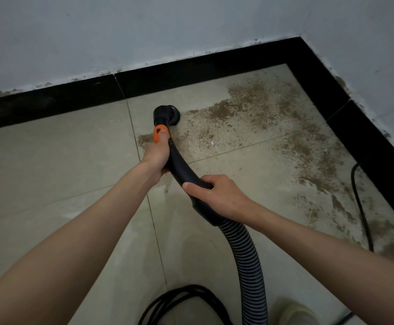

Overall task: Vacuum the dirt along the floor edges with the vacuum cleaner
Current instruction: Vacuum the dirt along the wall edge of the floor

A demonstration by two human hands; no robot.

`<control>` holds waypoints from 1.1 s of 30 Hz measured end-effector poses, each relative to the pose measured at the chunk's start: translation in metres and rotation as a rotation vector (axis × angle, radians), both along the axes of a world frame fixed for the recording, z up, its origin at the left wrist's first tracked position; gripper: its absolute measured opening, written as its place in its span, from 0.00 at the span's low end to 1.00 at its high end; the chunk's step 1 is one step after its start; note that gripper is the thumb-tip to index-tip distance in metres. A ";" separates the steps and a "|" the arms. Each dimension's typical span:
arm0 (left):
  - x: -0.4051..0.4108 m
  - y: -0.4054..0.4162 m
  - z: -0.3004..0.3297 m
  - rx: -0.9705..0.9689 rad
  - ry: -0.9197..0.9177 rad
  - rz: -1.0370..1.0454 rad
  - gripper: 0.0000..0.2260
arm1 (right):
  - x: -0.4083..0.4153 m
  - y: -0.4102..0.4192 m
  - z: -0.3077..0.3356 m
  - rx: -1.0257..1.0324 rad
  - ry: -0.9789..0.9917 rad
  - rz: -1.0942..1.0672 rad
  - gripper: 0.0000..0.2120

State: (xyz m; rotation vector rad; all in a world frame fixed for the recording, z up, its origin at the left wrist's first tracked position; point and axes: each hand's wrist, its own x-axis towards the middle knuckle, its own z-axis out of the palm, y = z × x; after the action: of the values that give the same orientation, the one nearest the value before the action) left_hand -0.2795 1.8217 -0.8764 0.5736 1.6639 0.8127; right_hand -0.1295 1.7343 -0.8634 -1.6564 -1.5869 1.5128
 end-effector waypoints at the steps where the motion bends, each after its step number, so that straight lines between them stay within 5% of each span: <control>1: 0.004 0.001 -0.001 0.004 0.005 -0.010 0.20 | 0.003 0.000 0.000 -0.001 0.007 -0.008 0.16; 33: 0.109 0.060 -0.018 0.075 0.027 -0.216 0.23 | 0.080 0.032 -0.020 0.005 0.009 -0.253 0.17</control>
State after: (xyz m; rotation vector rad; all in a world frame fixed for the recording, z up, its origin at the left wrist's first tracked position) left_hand -0.1707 1.8821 -0.8946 0.8050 1.5688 0.7140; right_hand -0.0499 1.7661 -0.8829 -1.7683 -1.3175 1.3826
